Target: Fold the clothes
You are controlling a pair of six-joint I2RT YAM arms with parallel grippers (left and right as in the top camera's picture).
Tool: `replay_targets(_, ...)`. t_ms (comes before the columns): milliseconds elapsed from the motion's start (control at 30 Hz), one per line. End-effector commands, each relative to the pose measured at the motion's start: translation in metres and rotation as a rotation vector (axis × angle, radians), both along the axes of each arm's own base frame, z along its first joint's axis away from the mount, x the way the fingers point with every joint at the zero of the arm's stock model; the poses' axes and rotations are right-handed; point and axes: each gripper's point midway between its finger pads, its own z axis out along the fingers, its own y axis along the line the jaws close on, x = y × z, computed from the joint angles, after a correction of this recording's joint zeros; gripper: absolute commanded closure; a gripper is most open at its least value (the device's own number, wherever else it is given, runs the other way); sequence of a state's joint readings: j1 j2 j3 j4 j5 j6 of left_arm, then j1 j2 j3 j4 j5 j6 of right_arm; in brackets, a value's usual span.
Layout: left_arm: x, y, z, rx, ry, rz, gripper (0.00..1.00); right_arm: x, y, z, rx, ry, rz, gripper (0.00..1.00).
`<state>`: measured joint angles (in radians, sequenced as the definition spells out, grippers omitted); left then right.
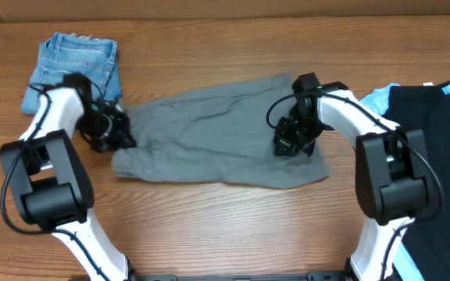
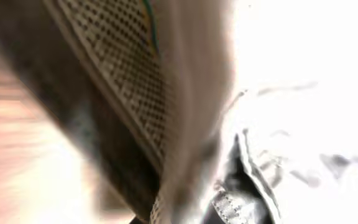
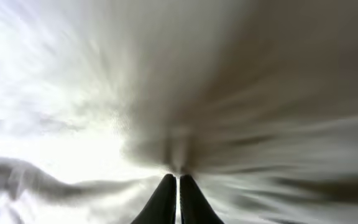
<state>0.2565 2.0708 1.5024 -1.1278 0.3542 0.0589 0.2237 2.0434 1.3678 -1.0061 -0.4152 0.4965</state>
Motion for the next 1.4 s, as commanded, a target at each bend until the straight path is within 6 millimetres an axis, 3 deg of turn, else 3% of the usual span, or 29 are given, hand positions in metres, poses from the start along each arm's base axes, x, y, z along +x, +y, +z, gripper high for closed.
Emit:
replay_targets(0,0.031,0.037,0.09,0.216,-0.195,0.013,0.96,0.023,-0.002,0.063,0.022,-0.221,0.038,0.92)
replay_targets(100,0.039,0.021,0.131,0.225,-0.27,-0.016,0.96,0.03,-0.004,0.091,0.026,-0.306,0.034,0.91)
replay_targets(200,0.041,-0.006,0.15,0.221,-0.303,-0.075,0.96,0.032,-0.003,0.109,0.035,-0.355,0.033,0.89)
replay_targets(433,0.043,-0.09,0.154,0.245,-0.332,-0.23,0.96,0.032,-0.005,0.12,0.034,-0.389,0.037,0.88)
replay_targets(600,0.041,-0.129,0.153,0.336,-0.354,-0.286,0.96,0.033,-0.021,0.114,-0.046,-0.368,-0.014,0.88)
replay_targets(833,0.042,-0.176,0.141,0.35,-0.38,-0.326,0.96,0.048,-0.076,0.112,-0.125,-0.367,-0.166,0.88)
replay_targets(1033,0.038,-0.204,0.109,0.315,-0.305,-0.328,0.96,0.051,-0.133,0.111,-0.154,-0.345,-0.308,0.87)
replay_targets(1133,0.034,-0.225,0.089,0.271,-0.261,-0.356,0.96,0.049,-0.145,0.11,-0.162,-0.341,-0.31,0.87)
replay_targets(1367,0.02,-0.267,0.062,0.224,-0.21,-0.374,0.92,0.05,-0.146,0.11,-0.164,-0.348,-0.305,0.87)
